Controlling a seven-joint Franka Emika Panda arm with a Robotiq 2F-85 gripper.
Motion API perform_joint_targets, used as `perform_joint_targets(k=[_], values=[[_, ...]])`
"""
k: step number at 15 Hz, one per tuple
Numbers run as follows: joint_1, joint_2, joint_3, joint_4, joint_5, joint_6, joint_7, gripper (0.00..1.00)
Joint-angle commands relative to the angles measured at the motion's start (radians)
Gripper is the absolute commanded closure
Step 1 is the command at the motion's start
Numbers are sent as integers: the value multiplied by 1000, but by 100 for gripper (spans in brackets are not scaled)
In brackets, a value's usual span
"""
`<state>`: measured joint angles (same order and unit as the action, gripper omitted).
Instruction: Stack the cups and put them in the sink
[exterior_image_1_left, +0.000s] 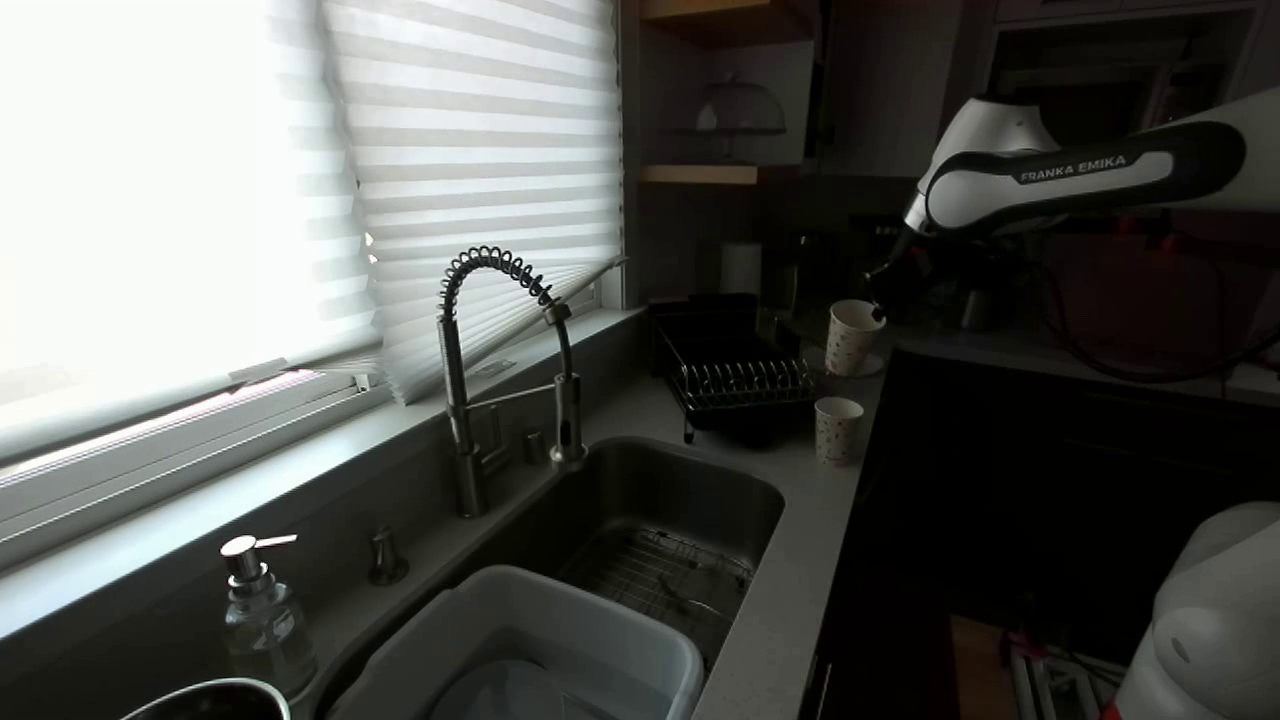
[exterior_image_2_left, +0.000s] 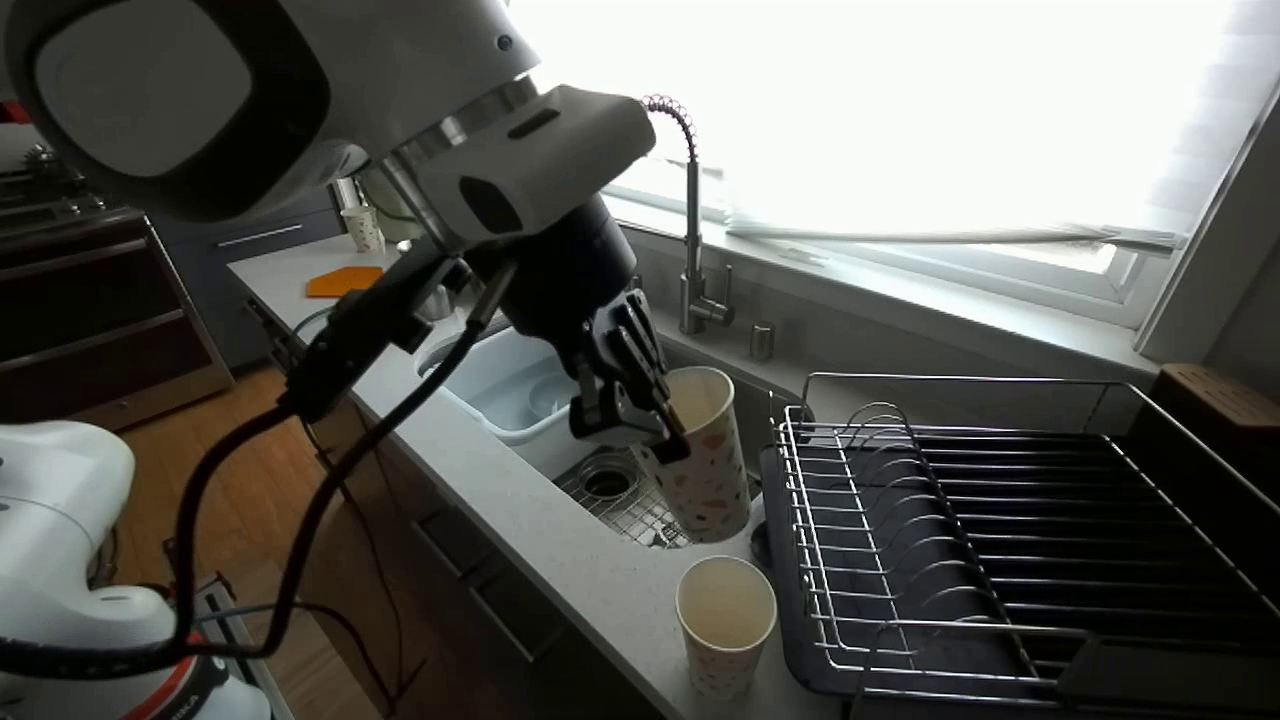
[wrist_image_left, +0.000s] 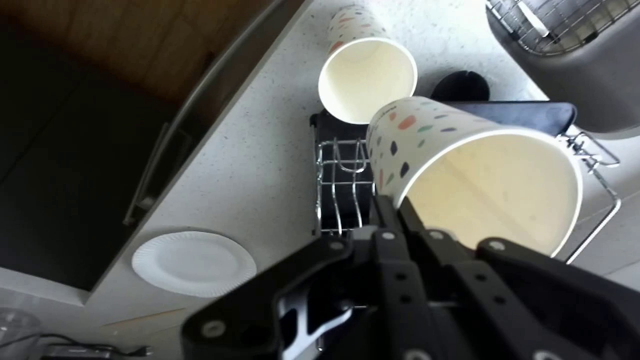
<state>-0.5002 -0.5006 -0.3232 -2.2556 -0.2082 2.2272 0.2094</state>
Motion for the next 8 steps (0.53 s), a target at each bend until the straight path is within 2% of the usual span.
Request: perform_joint_targets(k=[1,8], values=[[-39,58,-13,19,-2,3,74,99],[-52,140,-59,18,39,15,109,99]])
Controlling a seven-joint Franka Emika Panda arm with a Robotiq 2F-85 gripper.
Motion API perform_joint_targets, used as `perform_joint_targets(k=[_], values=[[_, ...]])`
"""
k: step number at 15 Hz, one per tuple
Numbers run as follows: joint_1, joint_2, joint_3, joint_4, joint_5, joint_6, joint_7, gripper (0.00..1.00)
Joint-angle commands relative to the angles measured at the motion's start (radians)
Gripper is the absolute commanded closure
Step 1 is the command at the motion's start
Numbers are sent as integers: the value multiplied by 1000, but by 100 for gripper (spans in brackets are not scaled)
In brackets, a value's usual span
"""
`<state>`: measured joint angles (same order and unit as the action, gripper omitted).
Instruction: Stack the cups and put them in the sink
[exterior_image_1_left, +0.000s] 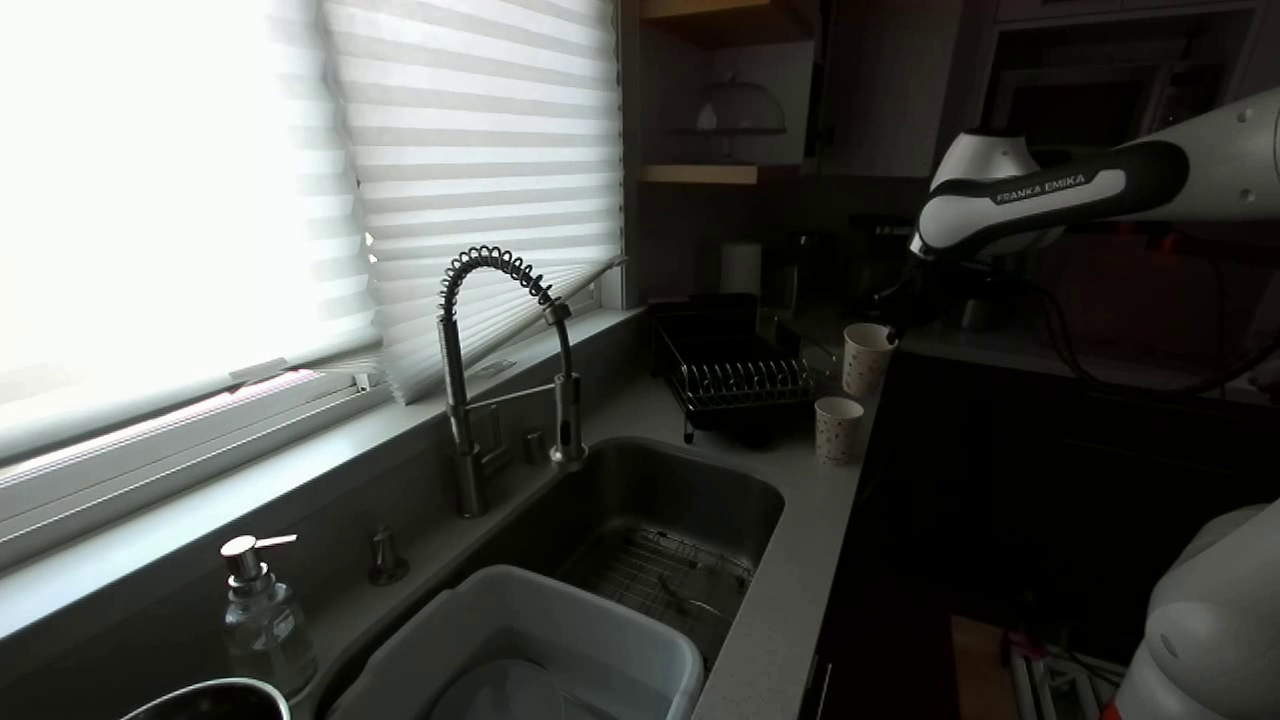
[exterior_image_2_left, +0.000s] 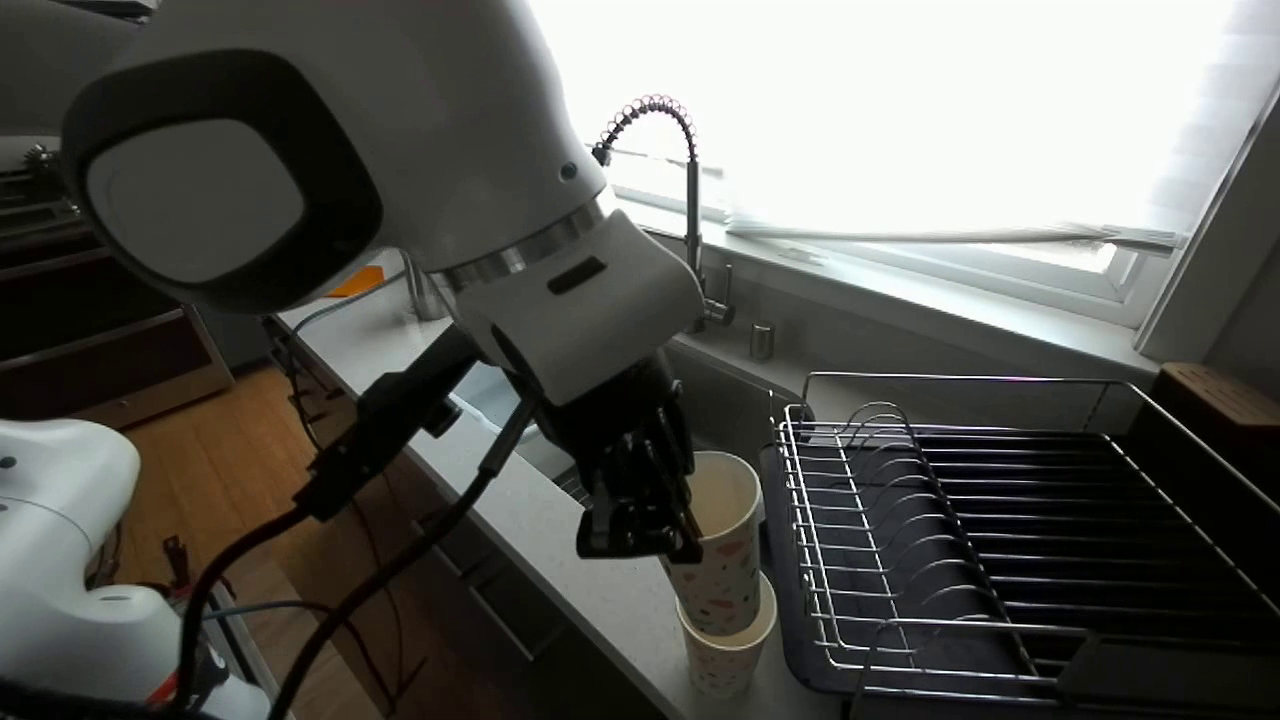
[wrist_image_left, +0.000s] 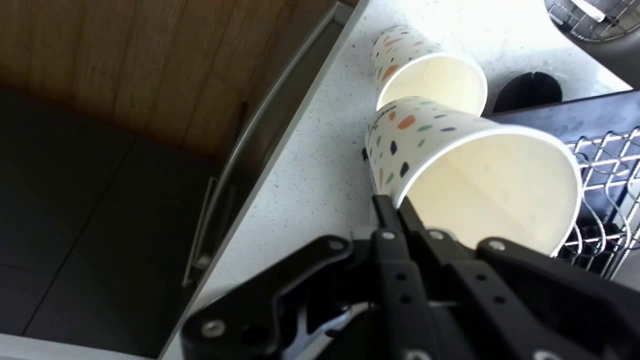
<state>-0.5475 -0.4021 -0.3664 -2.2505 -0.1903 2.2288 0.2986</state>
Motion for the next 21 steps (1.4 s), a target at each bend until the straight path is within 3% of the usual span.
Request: perform_joint_targets(k=[1,7,18,19,21], values=[[8,48,-27,15,55,11,8,99],[17,85,-32,13,120,24,2,99],[25,123,-31,3,138,41,5,99],[23,129,-31,3,135,41,8,71],[25,141,-33,1,137,44,4,65]])
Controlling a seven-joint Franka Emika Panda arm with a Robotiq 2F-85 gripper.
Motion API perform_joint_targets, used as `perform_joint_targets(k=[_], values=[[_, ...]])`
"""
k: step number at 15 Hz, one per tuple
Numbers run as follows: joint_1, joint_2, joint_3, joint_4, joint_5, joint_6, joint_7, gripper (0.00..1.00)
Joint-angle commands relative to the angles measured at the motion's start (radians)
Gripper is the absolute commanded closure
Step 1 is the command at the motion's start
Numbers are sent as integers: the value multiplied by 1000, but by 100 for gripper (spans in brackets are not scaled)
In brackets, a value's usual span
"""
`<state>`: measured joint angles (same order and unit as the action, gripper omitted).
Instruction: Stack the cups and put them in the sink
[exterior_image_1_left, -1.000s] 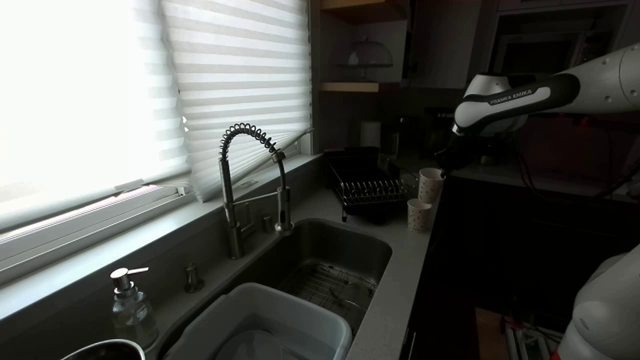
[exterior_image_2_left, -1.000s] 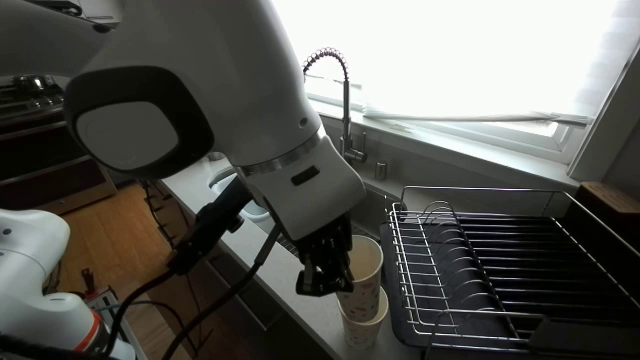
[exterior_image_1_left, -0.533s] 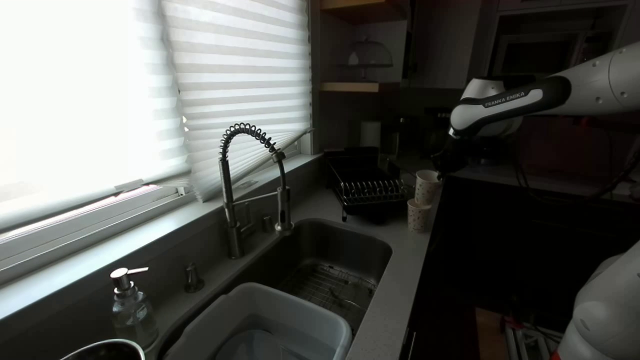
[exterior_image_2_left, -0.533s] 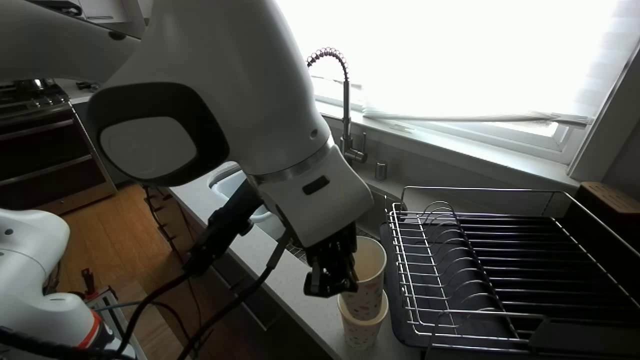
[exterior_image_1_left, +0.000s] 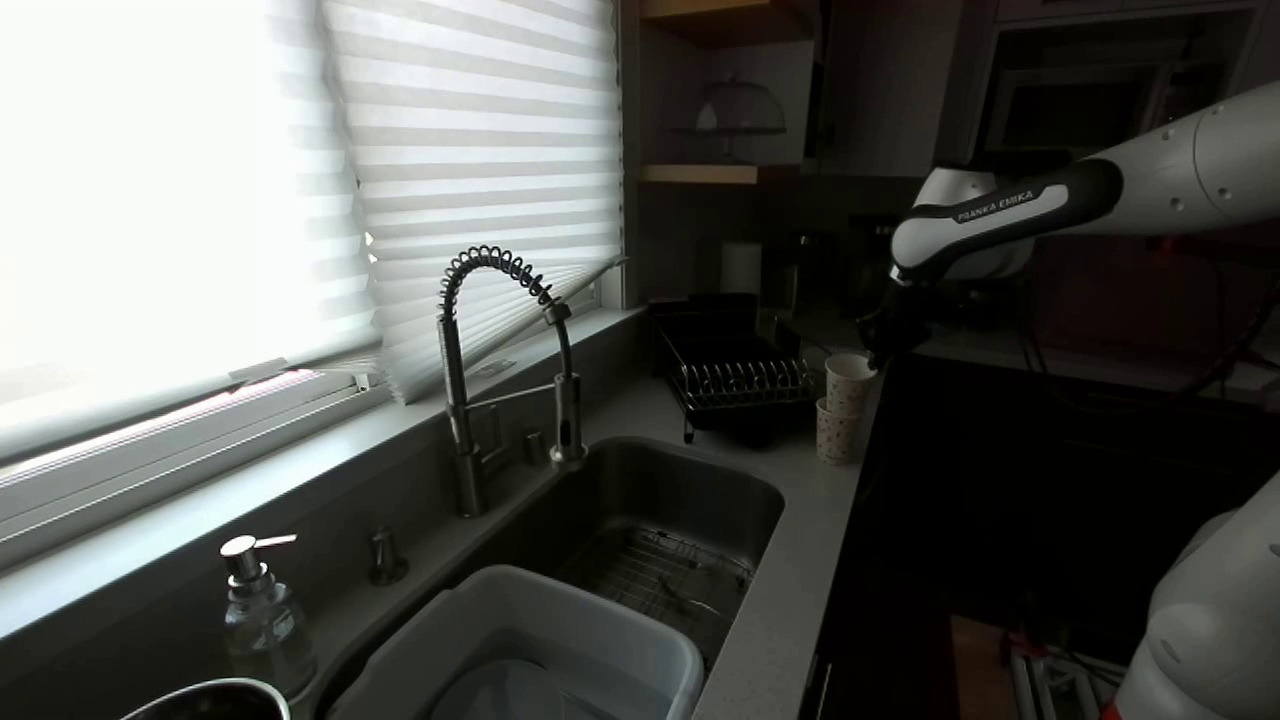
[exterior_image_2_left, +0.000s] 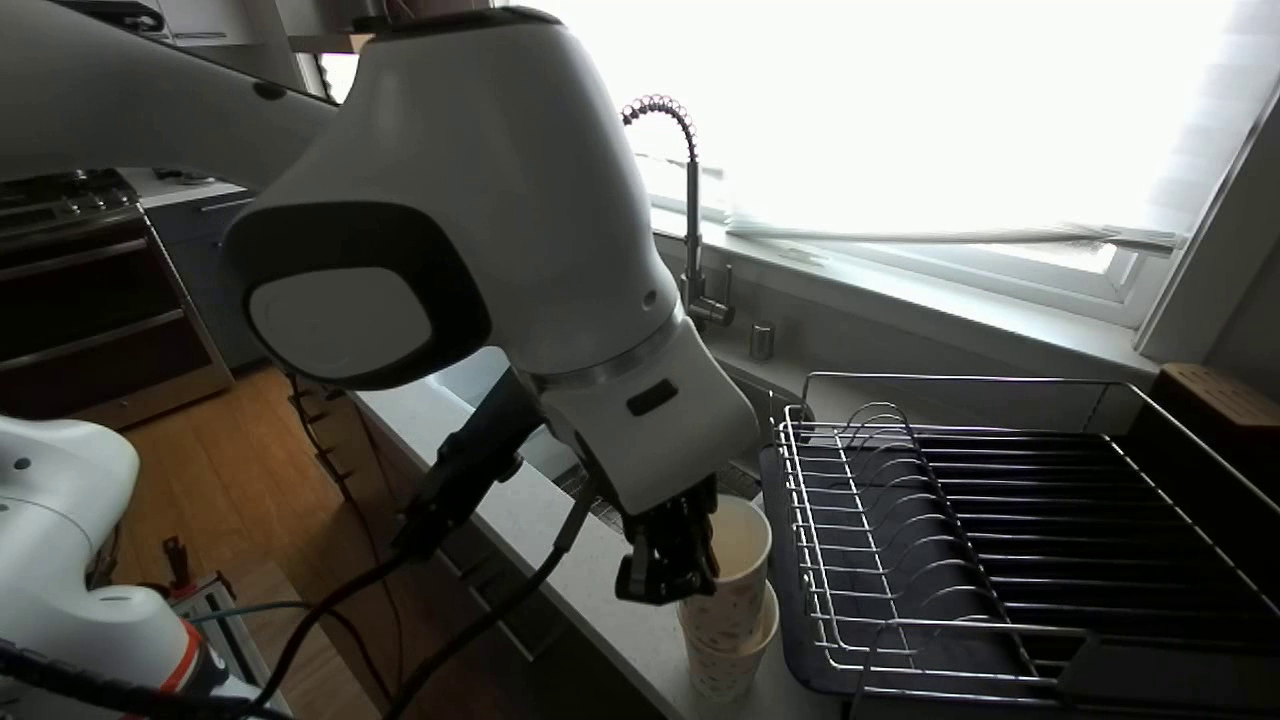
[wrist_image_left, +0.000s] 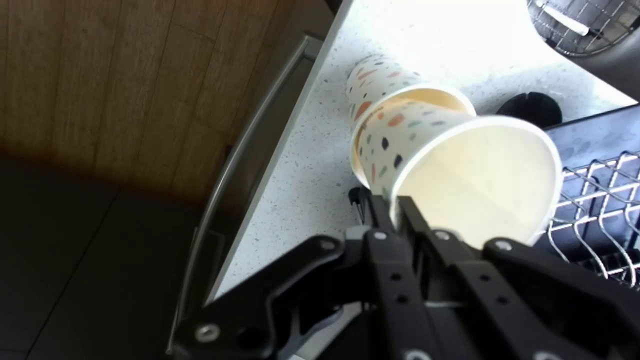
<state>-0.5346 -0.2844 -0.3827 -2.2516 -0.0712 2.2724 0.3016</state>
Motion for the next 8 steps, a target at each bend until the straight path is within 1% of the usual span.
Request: perform_joint_targets(k=[1,5,8], values=[[10,30,-16,0,12,4,4,57],[14,57,-21,-10,17,8,-6,28],[14,83,-24,-21,11,13,-8,4]])
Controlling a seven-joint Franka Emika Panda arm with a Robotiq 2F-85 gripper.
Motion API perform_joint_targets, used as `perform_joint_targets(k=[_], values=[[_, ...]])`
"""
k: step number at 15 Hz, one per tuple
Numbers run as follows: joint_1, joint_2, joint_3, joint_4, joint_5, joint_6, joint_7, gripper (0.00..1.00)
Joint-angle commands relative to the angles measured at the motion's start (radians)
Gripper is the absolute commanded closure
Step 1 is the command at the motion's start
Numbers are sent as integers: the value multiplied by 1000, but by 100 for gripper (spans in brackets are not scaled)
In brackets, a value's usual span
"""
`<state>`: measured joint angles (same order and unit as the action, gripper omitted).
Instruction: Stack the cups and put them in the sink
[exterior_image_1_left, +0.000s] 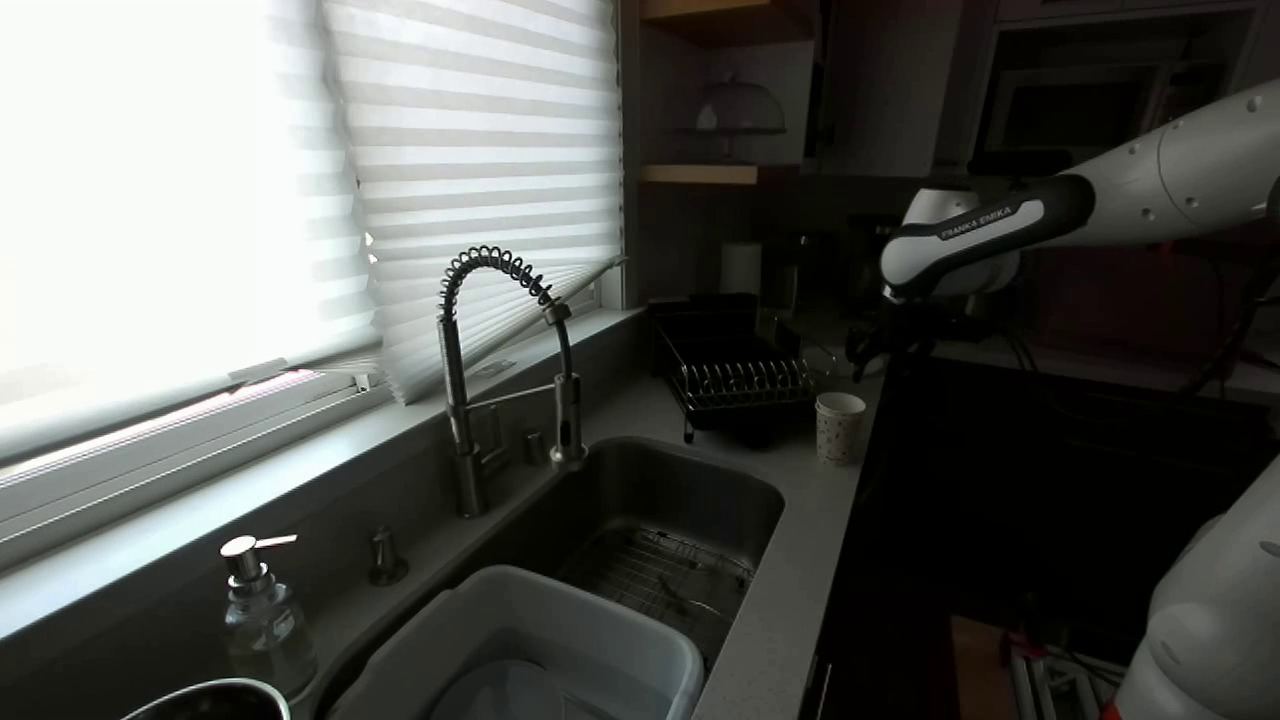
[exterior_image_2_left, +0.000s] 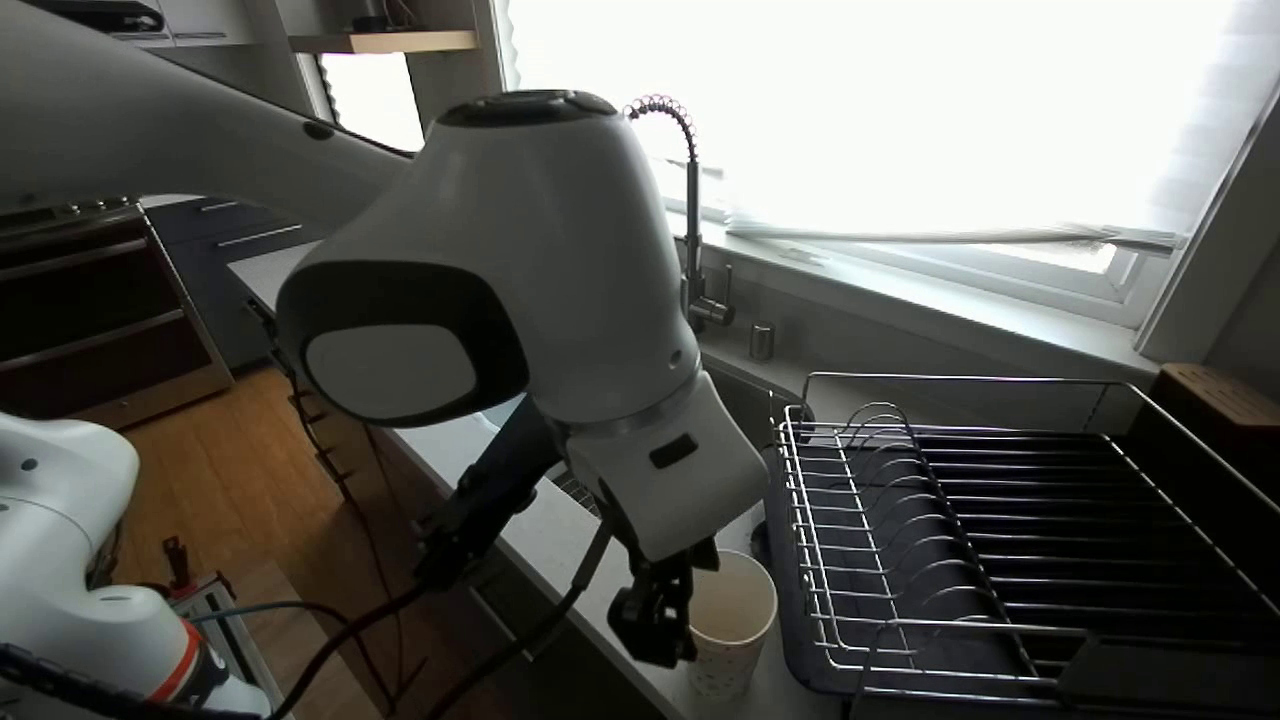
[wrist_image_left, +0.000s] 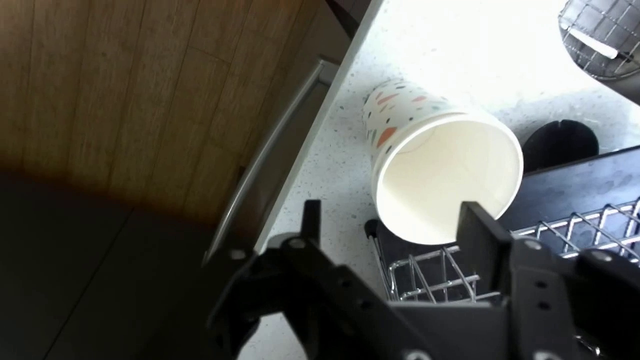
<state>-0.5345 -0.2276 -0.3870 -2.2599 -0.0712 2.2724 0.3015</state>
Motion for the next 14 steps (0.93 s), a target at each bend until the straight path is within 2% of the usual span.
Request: perform_joint_targets(k=[1,12,13,14], values=[[14,36,-21,-15,11,13,-8,0],[24,130,-45,-43,45,85,-57,0],[25,136,-47,-44,47,87,-63,16],[27,141,-48,-43,50,85,-66,26]])
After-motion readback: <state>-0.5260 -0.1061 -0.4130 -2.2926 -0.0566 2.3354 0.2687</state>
